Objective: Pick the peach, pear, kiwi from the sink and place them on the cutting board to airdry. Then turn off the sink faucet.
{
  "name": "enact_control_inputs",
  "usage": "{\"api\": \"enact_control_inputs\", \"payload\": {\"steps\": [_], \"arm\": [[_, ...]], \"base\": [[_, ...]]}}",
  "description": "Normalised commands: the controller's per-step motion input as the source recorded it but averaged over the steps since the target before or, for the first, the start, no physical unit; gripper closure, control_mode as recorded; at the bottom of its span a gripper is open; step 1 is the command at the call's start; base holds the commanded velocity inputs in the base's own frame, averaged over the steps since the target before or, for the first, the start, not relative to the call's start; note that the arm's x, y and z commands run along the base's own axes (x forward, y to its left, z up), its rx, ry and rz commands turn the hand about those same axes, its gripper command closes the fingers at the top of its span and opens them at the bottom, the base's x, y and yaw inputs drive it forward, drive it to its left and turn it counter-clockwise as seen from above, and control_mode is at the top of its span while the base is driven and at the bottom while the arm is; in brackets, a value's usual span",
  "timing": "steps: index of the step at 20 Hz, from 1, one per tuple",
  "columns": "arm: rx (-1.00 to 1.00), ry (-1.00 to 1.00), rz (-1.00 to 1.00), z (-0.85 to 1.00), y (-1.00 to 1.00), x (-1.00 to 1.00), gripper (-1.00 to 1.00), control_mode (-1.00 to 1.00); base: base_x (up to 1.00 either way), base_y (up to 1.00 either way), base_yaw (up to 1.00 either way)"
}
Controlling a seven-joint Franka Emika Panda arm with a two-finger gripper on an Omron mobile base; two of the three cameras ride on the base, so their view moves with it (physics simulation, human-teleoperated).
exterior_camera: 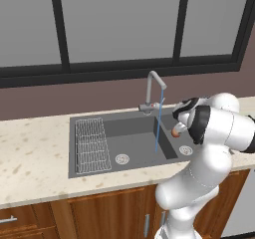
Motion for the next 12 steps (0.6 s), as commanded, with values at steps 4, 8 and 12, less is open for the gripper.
{"api": "enact_control_inputs", "payload": {"steps": [4, 8, 12], "arm": [[0.00, 0.00, 0.00, -0.12, 0.00, 0.23, -1.00, -1.00], [0.00, 0.00, 0.00, -0.08, -0.08, 0.23, -1.00, -1.00], [0.00, 0.00, 0.00, -0.07, -0.15, 0.22, -1.00, -1.00]], "base": [[0.00, 0.00, 0.00], [0.00, 0.00, 0.00], [0.00, 0.00, 0.00]]}}
